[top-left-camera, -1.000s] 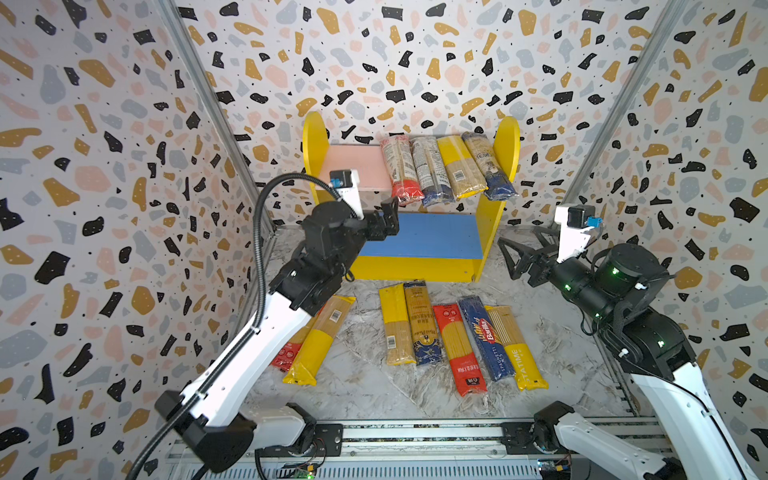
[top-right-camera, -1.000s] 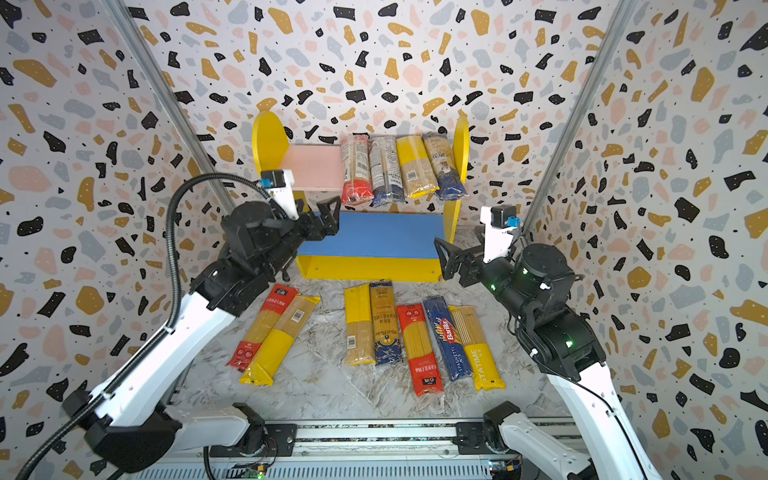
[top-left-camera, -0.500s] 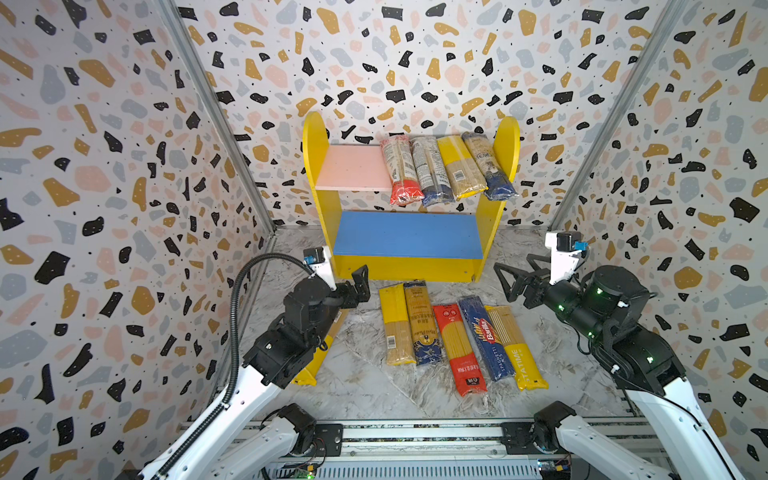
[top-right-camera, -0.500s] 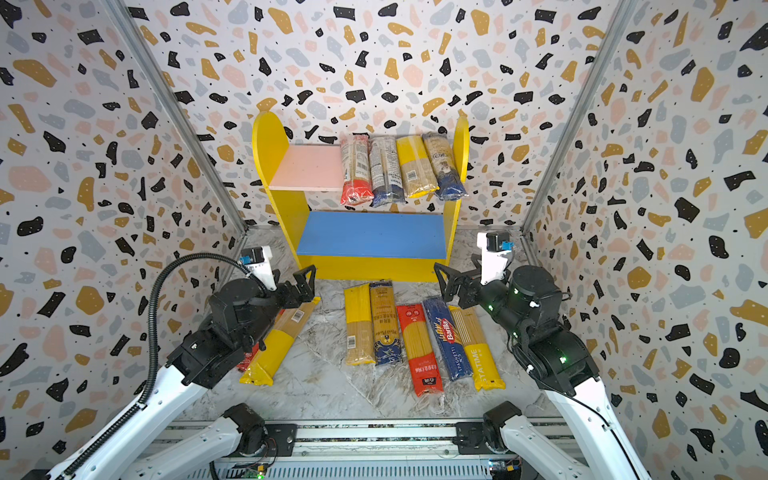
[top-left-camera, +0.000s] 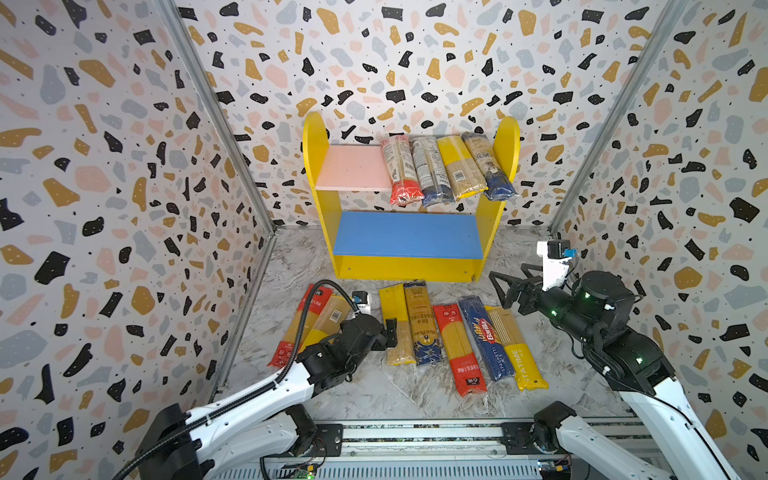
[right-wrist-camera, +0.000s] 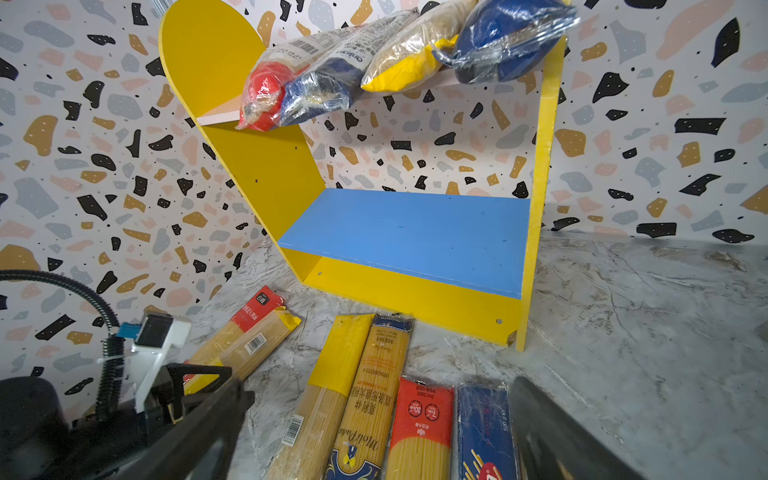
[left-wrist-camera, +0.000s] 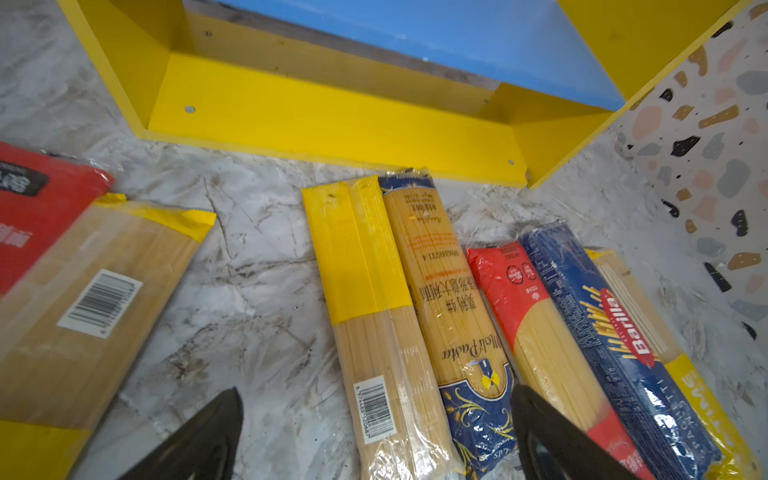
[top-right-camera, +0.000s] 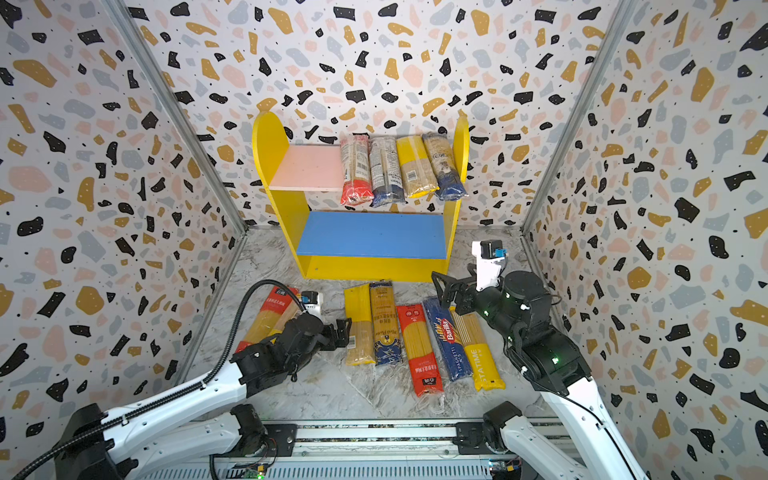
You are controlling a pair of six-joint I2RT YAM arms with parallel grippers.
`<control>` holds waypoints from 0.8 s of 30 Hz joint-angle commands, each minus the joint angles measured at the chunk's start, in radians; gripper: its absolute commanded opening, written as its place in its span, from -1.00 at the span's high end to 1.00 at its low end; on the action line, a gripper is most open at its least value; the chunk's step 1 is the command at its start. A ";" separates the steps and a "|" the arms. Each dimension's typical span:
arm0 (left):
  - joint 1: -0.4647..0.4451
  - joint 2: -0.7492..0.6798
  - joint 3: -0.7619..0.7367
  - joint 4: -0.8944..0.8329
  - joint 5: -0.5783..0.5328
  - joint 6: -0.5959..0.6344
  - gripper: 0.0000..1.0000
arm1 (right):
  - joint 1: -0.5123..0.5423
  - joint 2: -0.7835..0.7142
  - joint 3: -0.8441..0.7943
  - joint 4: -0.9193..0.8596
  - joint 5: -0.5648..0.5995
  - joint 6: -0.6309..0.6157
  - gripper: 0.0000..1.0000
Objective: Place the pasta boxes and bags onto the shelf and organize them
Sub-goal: 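Open the left gripper and draw it back down toward the table bags, then lower the left gripper onto the yellow-topped bag among the table bags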
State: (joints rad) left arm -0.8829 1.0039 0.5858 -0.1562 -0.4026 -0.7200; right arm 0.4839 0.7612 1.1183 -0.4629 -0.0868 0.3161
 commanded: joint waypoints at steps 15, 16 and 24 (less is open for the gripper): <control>-0.125 0.454 0.039 0.221 -0.089 -0.117 -0.99 | 0.006 -0.030 -0.060 0.021 0.030 -0.009 -0.98; -0.125 0.462 0.041 0.226 -0.092 -0.116 -0.99 | 0.008 -0.028 -0.059 0.020 0.032 -0.009 -0.98; -0.128 0.540 0.076 0.215 -0.131 -0.115 -0.99 | 0.008 -0.020 -0.060 0.015 0.045 -0.015 -0.98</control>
State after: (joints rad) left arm -1.0046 1.5188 0.6353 0.0353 -0.4931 -0.8276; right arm 0.4866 0.7452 1.0554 -0.4583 -0.0551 0.3107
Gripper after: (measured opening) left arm 0.995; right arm 0.990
